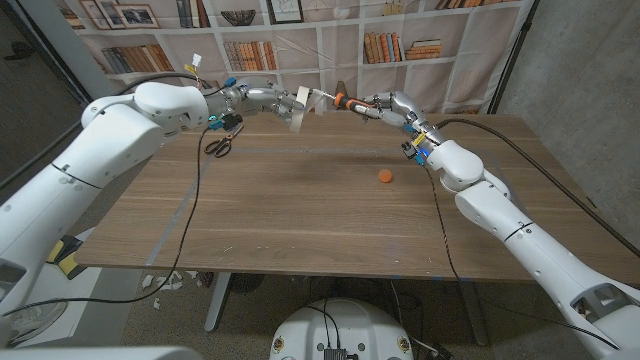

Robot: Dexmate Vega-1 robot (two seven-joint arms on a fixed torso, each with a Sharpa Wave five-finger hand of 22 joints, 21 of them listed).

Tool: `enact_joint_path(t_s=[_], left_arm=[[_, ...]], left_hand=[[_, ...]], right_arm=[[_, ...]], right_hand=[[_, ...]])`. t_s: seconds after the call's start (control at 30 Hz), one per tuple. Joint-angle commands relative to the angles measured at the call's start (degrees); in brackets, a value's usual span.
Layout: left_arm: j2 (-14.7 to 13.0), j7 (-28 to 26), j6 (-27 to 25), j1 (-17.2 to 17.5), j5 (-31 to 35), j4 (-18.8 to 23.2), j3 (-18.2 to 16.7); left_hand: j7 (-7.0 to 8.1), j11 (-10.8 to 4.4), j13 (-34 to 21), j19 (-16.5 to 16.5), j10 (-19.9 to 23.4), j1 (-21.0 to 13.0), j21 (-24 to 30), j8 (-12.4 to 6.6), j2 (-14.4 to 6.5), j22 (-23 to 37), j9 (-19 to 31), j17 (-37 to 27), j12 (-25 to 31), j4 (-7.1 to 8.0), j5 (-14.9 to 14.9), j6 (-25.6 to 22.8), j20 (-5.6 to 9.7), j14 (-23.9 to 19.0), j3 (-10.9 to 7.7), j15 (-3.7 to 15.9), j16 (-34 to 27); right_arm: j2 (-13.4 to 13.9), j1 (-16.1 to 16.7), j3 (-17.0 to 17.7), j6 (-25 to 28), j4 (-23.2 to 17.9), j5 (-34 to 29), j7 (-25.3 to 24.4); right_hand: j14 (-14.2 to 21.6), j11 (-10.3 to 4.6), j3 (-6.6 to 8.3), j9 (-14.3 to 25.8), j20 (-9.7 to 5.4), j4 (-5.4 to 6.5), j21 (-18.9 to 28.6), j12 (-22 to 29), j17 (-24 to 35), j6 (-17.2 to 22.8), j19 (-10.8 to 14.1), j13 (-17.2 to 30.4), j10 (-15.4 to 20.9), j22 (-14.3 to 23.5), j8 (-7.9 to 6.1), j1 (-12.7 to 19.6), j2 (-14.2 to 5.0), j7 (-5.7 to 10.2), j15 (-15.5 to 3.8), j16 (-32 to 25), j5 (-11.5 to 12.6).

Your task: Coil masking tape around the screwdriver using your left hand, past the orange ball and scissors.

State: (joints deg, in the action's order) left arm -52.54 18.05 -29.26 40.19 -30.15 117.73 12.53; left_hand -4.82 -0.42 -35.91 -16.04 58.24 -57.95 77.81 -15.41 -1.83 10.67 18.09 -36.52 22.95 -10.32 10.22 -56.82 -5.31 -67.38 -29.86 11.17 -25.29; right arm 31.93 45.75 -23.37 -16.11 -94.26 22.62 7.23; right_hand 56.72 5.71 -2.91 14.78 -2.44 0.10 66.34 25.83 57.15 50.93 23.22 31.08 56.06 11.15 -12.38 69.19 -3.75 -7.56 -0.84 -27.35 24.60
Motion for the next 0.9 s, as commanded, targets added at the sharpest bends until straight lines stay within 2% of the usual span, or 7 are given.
enact_joint_path(t_s=[0.03,0.33,0.53,0.63,0.7,0.77,0.9], left_arm=[[1.19,1.30,0.88,-1.85,0.63,-2.06,1.80],[1.89,1.23,1.26,-1.66,0.40,-2.42,1.83],[2.36,0.74,1.69,-1.56,0.61,-1.98,1.90],[2.53,0.44,1.58,-1.70,0.77,-1.78,1.97],[2.73,0.22,1.54,-1.90,0.99,-1.75,2.17],[2.84,0.53,1.35,-2.37,1.12,-1.93,2.64],[3.09,0.95,1.33,-3.08,1.45,-2.47,3.29]], left_hand=[[-0.32,-6.16,-6.14,0.05,6.60,-6.26,0.50,-0.05,-6.57,0.04,0.08,-0.19,-0.19,1.73,0.59,-0.67,0.17,-0.23,-1.77,1.41,-0.20],[-0.29,-6.16,-6.30,0.17,6.57,-6.18,0.50,0.12,-6.51,0.04,0.12,-0.35,-0.40,1.72,0.64,-0.65,0.16,-0.26,-1.86,1.38,-0.10],[-0.33,-6.25,-6.28,0.07,6.75,-6.15,0.55,0.19,-6.52,0.03,0.19,-0.40,-0.56,1.71,0.67,-0.77,0.25,-0.36,-2.00,1.37,0.01],[-0.22,-6.32,-6.27,0.07,6.75,-6.15,0.57,0.26,-6.52,0.03,0.18,-0.50,-0.66,1.70,0.66,-0.76,0.23,-0.33,-2.00,1.41,0.01],[-0.24,-6.38,-6.29,0.08,6.75,-6.14,0.57,0.26,-6.49,0.03,0.21,-0.56,-0.72,1.69,0.66,-0.83,0.28,-0.39,-2.01,1.51,0.00],[-0.24,-6.28,-6.21,0.06,6.84,-6.12,0.59,0.28,-6.50,0.03,0.21,-0.63,-0.77,1.69,0.65,-0.88,0.29,-0.34,-1.99,1.44,0.01],[-0.25,-6.36,-6.25,0.10,6.81,-6.09,0.59,0.38,-6.48,0.03,0.21,-0.66,-0.85,1.69,0.65,-0.77,0.25,-0.33,-2.03,1.49,0.06]], right_arm=[[-4.99,0.11,1.06,-4.59,5.84,12.23,1.87],[-12.13,2.13,3.64,-7.05,9.25,23.56,1.16],[-13.42,3.62,3.68,-8.04,7.41,20.20,-6.20],[-13.88,4.35,3.58,-8.05,6.16,18.28,-10.08],[-15.53,5.11,3.73,-8.52,5.73,18.24,-13.08],[-16.73,5.43,3.86,-8.73,5.72,19.00,-14.43],[-17.15,5.26,4.08,-8.13,6.32,22.69,-11.90]], right_hand=[[8.32,-10.28,1.75,0.71,-8.59,2.09,0.68,0.94,1.04,10.86,0.84,1.06,10.75,0.16,-0.53,6.63,-6.81,10.19,-11.86,-0.55,0.13],[9.30,-10.17,2.70,1.10,-8.69,2.09,1.47,1.15,2.61,11.84,1.25,0.83,11.99,0.13,-0.80,7.67,-6.85,9.70,-11.83,-1.23,-0.51],[11.44,-9.18,4.17,0.65,-7.97,1.31,3.15,0.49,4.30,13.37,3.42,-1.80,14.83,-0.07,-0.78,9.21,-6.28,7.50,-11.71,-2.23,-1.99],[11.89,-8.82,4.50,0.50,-7.80,0.97,3.48,0.54,4.68,13.47,3.90,-1.78,15.04,-0.18,-0.66,9.64,-6.05,7.07,-11.68,-2.41,-2.33],[12.27,-8.46,4.76,0.38,-7.57,0.64,3.72,0.44,4.97,13.87,4.27,-2.16,15.47,-0.29,-0.69,10.01,-5.85,6.73,-11.66,-2.56,-2.57],[12.43,-8.14,4.93,0.29,-7.42,0.39,3.86,0.31,5.16,13.98,4.52,-2.50,15.76,-0.37,-0.63,10.28,-5.67,6.48,-11.65,-2.61,-2.73],[12.54,-8.14,5.09,0.18,-7.57,0.23,3.93,0.21,5.39,13.99,4.50,-2.45,15.55,-0.45,-0.52,10.39,-5.55,6.21,-11.58,-2.62,-2.96]])
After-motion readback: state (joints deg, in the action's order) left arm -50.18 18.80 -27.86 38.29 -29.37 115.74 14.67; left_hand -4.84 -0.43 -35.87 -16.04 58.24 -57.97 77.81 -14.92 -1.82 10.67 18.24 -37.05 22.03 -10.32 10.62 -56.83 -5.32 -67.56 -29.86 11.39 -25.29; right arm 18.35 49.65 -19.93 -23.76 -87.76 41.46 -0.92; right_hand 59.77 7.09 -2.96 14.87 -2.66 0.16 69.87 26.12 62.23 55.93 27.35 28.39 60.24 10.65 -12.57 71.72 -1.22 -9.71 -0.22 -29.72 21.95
